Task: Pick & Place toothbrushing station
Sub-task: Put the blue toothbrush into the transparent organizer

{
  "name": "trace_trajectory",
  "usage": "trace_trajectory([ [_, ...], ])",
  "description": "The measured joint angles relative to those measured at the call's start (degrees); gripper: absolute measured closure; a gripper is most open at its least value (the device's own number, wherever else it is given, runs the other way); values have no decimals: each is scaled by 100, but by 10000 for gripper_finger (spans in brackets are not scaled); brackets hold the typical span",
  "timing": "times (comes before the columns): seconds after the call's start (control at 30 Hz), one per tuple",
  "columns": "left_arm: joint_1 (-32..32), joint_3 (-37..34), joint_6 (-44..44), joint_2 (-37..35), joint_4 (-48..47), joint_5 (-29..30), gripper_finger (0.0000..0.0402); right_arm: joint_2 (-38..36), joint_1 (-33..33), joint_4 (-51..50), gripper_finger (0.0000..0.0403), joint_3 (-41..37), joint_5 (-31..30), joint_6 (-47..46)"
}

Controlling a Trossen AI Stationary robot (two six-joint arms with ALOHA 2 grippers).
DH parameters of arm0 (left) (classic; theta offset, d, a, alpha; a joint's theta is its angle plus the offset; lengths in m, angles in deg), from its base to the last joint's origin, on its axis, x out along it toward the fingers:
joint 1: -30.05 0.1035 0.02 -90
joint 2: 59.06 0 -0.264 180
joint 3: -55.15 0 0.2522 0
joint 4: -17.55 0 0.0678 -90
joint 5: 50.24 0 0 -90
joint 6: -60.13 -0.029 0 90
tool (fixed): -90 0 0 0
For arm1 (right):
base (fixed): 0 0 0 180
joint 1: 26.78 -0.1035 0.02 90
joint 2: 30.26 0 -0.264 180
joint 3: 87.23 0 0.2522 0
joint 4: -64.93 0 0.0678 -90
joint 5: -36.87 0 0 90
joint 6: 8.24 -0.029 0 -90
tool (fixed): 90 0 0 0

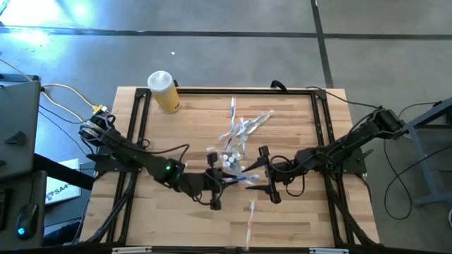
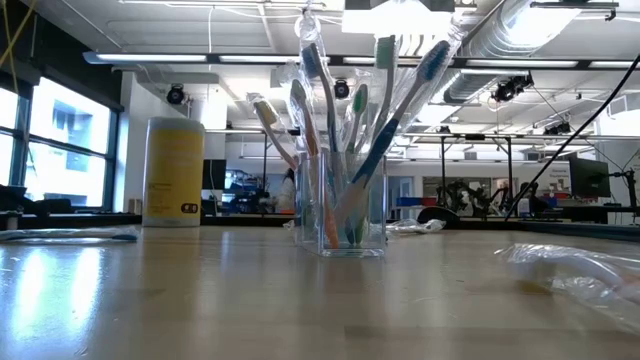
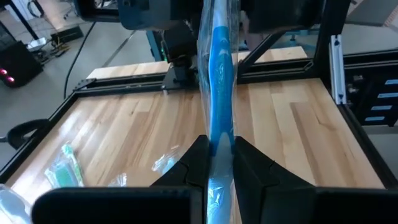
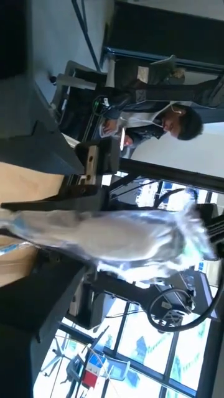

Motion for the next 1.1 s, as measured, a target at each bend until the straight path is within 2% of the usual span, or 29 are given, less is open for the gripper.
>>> trace_trajectory([
  [0.2,-9,2,7,0,-17,9,366,0,0,-28,237,-2,7,67],
  [0.4,-9,2,-2,0,-29,14,366,-2,3,-59,372,-2,13,174],
  [0.43,-9,1,0,0,-33,20,366,-2,4,-69,385,-2,24,203],
  [0.53,-9,2,-2,0,-33,11,350,-7,2,-65,389,-2,10,236],
  [0.73,-11,2,0,0,-33,14,285,-7,-2,-136,393,-2,23,235],
  [0.93,-11,6,-31,0,-17,12,249,-8,-2,-277,393,-2,15,210],
  [1.1,-11,9,-121,-1,47,-306,212,-425,-140,-844,393,-7,-179,185],
])
